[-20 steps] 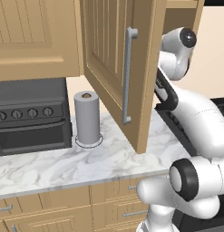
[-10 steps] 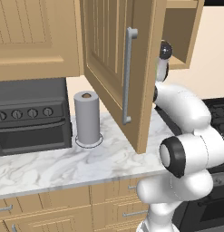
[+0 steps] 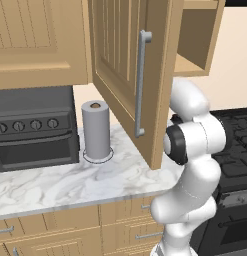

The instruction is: Pick the orange, sweet potato from the counter and place them in the cabinet. Then close the cabinet.

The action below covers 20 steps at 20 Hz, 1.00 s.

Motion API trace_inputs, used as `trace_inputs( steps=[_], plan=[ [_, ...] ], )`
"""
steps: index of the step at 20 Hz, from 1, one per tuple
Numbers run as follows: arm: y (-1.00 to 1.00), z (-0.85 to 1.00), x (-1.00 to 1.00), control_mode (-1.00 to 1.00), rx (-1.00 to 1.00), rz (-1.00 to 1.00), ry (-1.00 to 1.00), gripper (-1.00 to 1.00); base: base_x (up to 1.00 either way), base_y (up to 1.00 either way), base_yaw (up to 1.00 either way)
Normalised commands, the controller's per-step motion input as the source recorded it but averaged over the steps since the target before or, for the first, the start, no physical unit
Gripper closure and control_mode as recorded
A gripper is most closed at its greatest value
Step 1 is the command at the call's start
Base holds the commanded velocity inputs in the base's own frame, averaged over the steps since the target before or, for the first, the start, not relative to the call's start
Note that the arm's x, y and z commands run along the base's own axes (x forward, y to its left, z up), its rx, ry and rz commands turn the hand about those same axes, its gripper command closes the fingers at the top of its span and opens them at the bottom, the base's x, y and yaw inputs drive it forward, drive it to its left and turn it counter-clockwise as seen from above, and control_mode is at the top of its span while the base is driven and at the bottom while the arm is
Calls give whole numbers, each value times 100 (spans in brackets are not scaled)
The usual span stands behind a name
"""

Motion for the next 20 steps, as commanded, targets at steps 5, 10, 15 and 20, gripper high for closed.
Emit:
trace_inputs(
  steps=[5,10,15,20],
  plan=[
    [1,-32,42,-100,0,-1,-1,-100,0,0,0],
    [-41,-9,-1,-100,0,0,-8,-100,0,0,0],
    [-44,59,-21,-100,0,0,0,-100,0,0,0],
    [-19,49,-94,-100,3,1,17,-100,0,0,0]
  ],
)
